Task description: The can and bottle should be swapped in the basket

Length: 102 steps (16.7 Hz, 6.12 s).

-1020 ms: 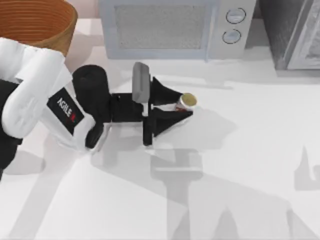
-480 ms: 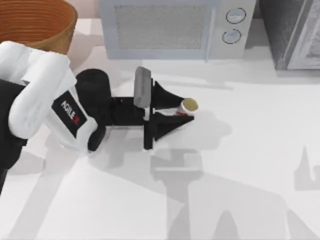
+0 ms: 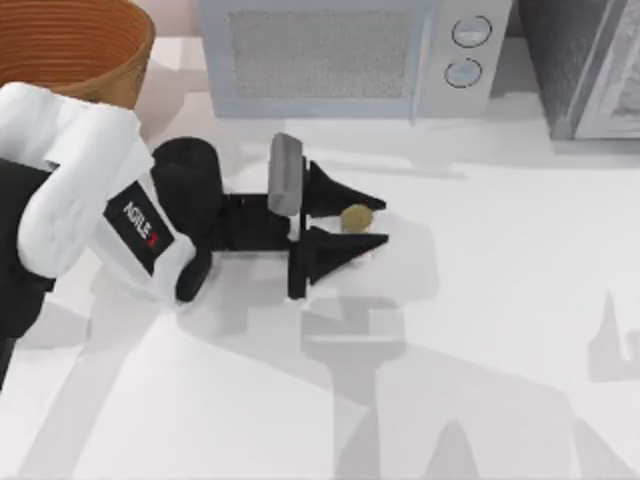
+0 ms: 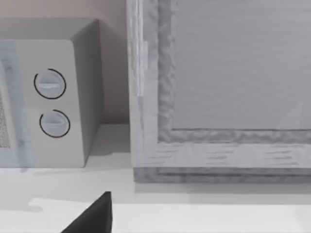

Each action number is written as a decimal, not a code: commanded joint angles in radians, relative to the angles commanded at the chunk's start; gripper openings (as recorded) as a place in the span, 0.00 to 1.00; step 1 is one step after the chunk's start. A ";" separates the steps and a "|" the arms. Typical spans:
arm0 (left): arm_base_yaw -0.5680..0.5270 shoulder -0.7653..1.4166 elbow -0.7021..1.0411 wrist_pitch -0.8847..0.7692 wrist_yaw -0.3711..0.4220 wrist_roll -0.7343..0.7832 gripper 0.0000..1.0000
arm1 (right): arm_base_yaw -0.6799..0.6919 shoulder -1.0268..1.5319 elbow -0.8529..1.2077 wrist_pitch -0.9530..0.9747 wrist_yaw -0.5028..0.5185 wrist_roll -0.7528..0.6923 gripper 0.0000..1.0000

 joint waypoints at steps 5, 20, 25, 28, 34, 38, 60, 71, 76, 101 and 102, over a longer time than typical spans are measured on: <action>0.000 0.000 0.000 0.000 0.000 0.000 1.00 | 0.000 0.000 0.000 0.000 0.000 0.000 1.00; 0.083 -0.215 -0.140 -0.168 -0.151 -0.015 1.00 | 0.000 0.000 0.000 0.000 0.000 0.000 1.00; 0.184 -0.680 -0.366 -0.434 -0.396 -0.009 1.00 | 0.000 0.000 0.000 0.000 0.000 0.000 1.00; 0.241 -1.055 -0.526 -0.616 -0.564 -0.004 1.00 | 0.000 0.000 0.000 0.000 0.000 0.000 1.00; 0.328 -1.835 -0.855 -0.964 -0.895 -0.004 1.00 | 0.000 0.000 0.000 0.000 0.000 0.000 1.00; 0.361 -2.241 -1.046 -1.150 -1.077 -0.013 1.00 | 0.000 0.000 0.000 0.000 0.000 0.000 1.00; 0.518 -2.173 -1.240 -1.033 -1.129 0.017 1.00 | 0.000 0.000 0.000 0.000 0.000 0.000 1.00; 0.782 -1.336 -1.220 -0.353 -0.833 0.117 1.00 | 0.000 0.000 0.000 0.000 0.000 0.000 1.00; 0.870 -1.055 -1.216 -0.138 -0.741 0.147 1.00 | 0.000 0.000 0.000 0.000 0.000 0.000 1.00; 0.748 -0.663 -1.023 0.065 -0.852 0.103 0.77 | 0.000 0.000 0.000 0.000 0.000 0.000 1.00; 0.748 -0.663 -1.023 0.065 -0.852 0.103 0.70 | 0.000 0.000 0.000 0.000 0.000 0.000 1.00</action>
